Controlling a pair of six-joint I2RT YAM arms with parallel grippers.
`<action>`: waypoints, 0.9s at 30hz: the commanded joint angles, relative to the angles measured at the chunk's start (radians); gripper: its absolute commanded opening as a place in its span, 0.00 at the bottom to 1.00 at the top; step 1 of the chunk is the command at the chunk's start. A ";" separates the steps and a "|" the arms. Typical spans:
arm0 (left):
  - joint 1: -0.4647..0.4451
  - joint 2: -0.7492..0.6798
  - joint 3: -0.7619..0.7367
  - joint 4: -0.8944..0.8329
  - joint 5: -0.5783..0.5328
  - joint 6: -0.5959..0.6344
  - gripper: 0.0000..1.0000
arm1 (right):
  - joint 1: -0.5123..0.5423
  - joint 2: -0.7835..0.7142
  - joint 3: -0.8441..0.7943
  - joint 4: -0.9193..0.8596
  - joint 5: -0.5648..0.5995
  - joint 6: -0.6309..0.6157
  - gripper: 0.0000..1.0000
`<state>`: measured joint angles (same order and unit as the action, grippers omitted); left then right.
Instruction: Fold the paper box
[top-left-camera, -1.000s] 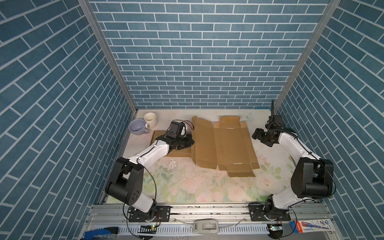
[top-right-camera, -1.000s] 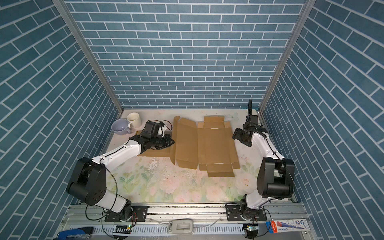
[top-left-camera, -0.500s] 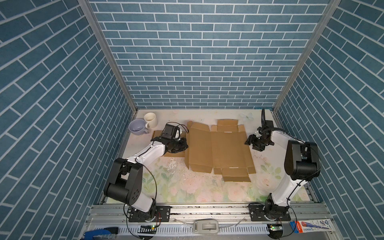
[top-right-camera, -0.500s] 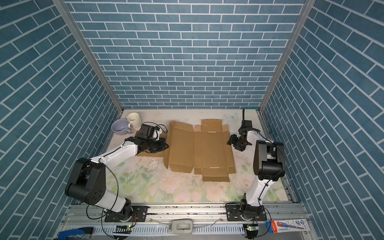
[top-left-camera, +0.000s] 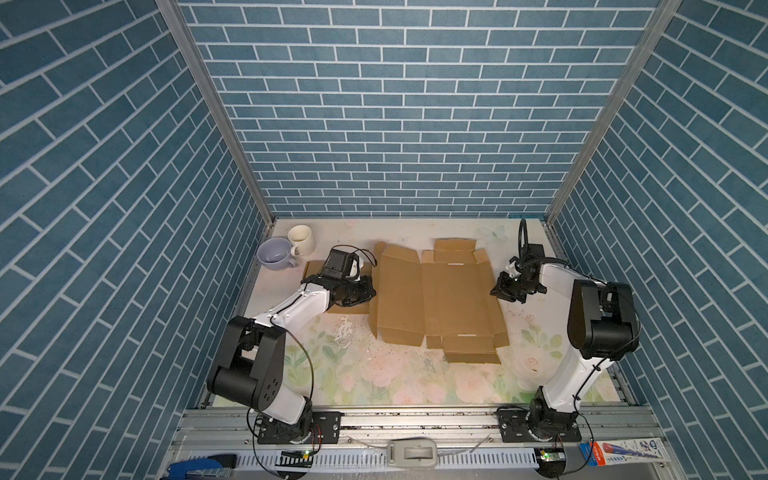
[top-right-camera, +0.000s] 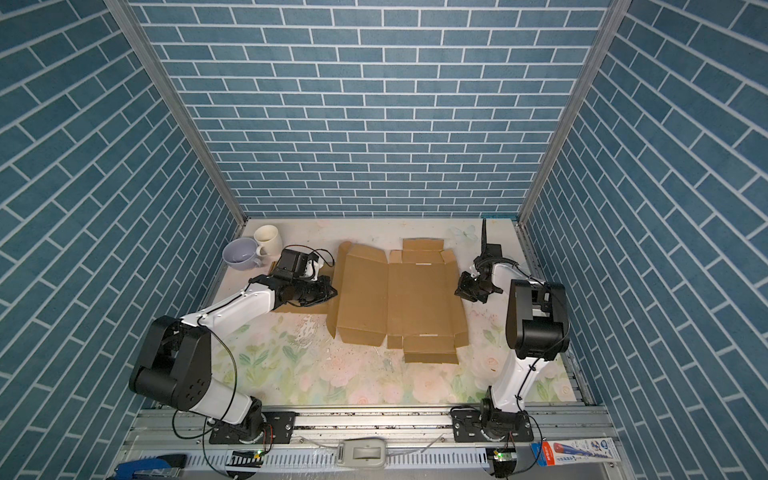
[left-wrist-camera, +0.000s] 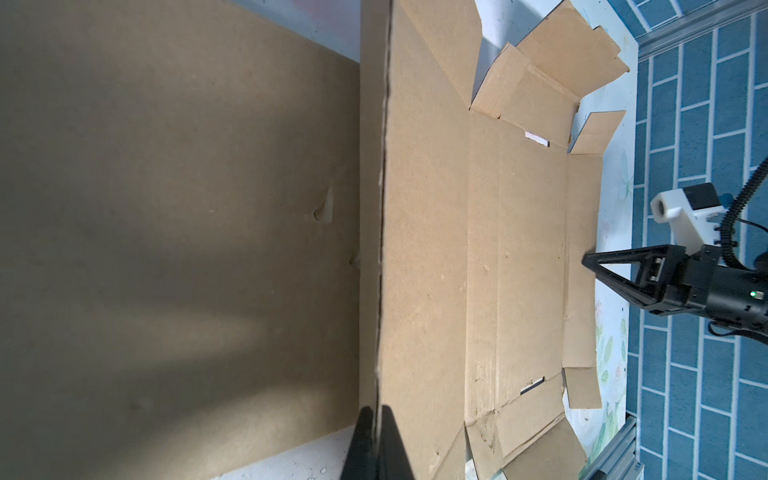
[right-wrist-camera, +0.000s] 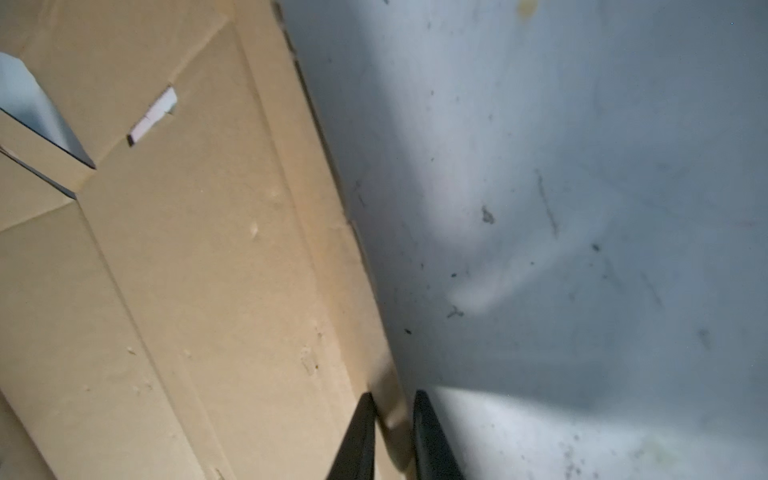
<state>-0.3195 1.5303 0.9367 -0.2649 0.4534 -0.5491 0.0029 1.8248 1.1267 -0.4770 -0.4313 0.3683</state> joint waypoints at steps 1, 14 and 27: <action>-0.020 -0.016 -0.018 0.002 0.010 -0.010 0.05 | 0.026 -0.030 -0.006 -0.024 0.028 -0.002 0.08; -0.204 -0.116 -0.024 0.009 -0.005 -0.052 0.10 | 0.063 -0.286 0.267 -0.414 0.501 -0.148 0.00; -0.304 -0.100 -0.122 0.055 -0.069 -0.052 0.32 | 0.371 -0.252 0.526 -0.498 0.896 -0.615 0.00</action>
<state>-0.6258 1.4620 0.7921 -0.1730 0.4221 -0.6460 0.3344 1.5597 1.6337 -0.9524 0.3801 -0.0612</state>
